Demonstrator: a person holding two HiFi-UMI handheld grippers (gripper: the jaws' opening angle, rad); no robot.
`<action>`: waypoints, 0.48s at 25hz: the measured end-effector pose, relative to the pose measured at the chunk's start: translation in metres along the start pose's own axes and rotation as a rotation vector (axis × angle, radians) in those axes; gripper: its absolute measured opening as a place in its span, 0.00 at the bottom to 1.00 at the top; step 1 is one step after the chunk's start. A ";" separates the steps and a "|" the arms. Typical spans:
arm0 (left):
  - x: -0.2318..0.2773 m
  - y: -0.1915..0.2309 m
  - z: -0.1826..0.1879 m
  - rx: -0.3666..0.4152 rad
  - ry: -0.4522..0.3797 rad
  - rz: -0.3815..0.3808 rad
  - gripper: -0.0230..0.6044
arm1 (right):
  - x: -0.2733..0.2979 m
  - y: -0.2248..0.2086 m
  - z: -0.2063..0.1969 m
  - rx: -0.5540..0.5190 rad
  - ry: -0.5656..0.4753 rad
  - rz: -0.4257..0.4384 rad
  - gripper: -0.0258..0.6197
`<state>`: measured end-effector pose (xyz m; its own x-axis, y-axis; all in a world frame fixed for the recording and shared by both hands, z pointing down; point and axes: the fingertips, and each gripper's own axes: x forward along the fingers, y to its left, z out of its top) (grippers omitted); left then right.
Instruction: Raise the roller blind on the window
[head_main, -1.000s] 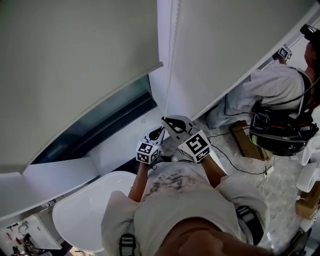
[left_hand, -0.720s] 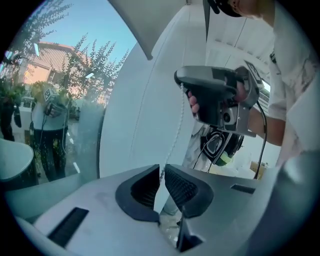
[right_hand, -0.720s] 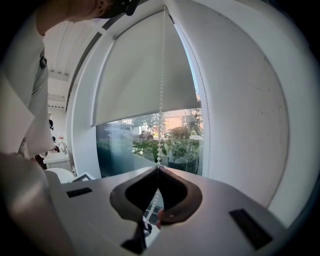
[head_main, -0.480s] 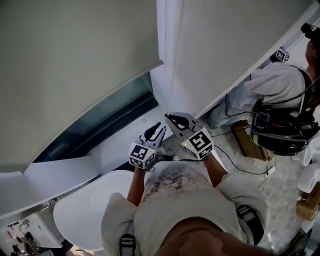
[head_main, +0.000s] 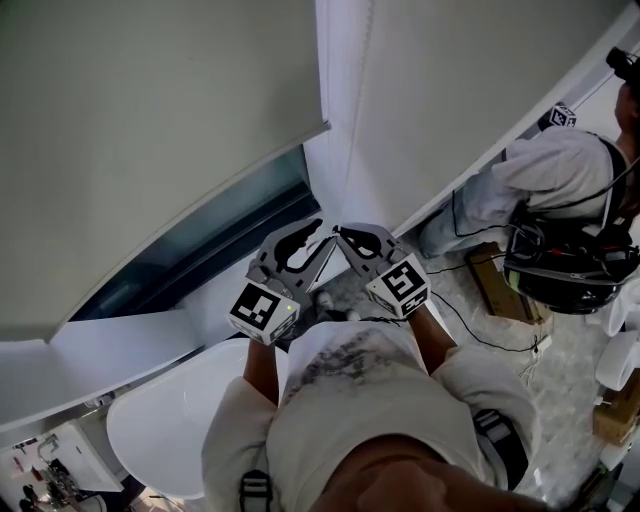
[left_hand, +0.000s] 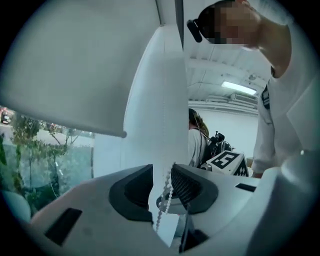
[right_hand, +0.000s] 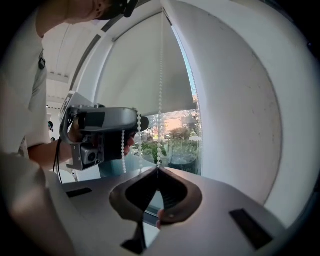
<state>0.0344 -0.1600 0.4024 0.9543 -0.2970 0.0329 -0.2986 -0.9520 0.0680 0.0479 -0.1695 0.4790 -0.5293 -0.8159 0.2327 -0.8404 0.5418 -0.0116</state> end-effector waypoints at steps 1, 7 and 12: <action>0.002 -0.001 0.006 0.016 0.002 -0.010 0.20 | 0.000 0.000 0.001 0.001 -0.001 0.000 0.13; 0.006 -0.002 0.061 -0.032 -0.119 -0.089 0.20 | 0.003 -0.001 0.002 -0.005 0.002 -0.003 0.13; 0.013 -0.001 0.112 -0.003 -0.207 -0.129 0.20 | 0.006 0.001 0.001 -0.011 0.003 0.001 0.13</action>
<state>0.0480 -0.1710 0.2906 0.9664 -0.1821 -0.1816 -0.1736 -0.9829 0.0618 0.0440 -0.1741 0.4790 -0.5299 -0.8148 0.2351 -0.8385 0.5449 -0.0013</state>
